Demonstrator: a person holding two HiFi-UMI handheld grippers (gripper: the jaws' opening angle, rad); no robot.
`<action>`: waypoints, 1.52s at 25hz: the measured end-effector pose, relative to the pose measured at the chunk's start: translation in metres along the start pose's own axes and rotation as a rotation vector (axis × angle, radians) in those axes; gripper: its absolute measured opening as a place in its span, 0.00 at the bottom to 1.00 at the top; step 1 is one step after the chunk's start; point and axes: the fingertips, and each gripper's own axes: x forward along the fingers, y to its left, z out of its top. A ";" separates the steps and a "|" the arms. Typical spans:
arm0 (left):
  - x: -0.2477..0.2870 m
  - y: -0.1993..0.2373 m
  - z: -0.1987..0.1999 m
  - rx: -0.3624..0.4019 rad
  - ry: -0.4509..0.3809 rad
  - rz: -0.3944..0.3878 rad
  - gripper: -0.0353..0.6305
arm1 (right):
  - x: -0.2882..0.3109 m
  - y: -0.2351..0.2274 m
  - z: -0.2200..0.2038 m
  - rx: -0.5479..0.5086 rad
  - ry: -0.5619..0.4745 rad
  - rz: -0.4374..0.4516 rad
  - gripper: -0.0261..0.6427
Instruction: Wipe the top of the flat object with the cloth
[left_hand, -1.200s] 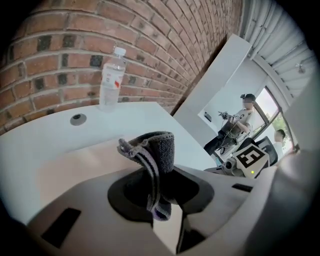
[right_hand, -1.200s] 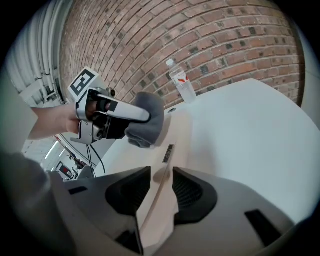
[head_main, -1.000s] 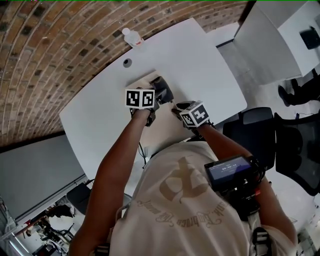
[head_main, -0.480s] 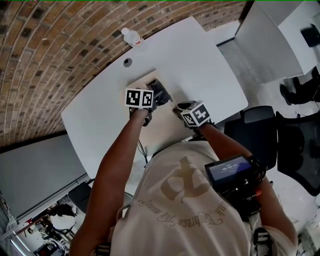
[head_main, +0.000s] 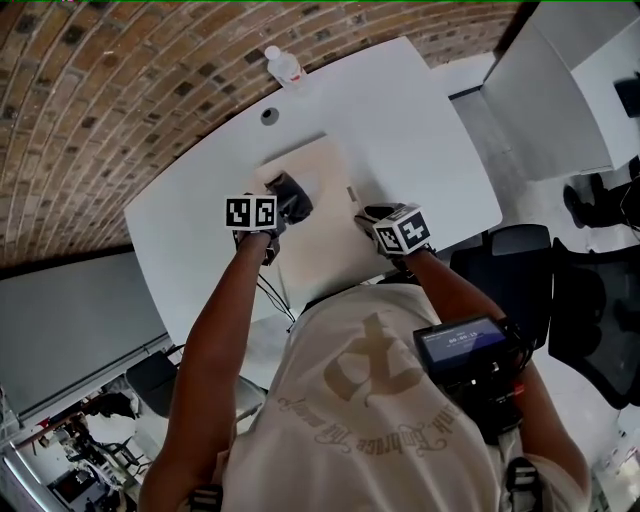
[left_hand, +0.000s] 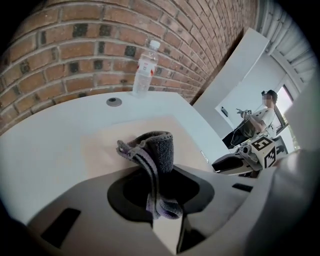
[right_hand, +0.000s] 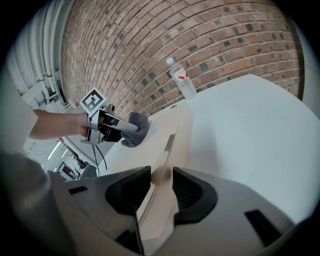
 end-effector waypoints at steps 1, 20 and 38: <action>-0.004 0.005 -0.004 -0.008 -0.006 0.009 0.21 | 0.000 0.000 0.000 -0.002 -0.001 -0.001 0.26; -0.060 0.051 -0.076 -0.190 -0.131 0.129 0.21 | -0.001 0.001 -0.003 0.014 -0.003 0.028 0.26; -0.057 -0.014 -0.081 -0.282 -0.212 -0.036 0.21 | 0.021 -0.046 0.091 0.133 -0.070 0.107 0.27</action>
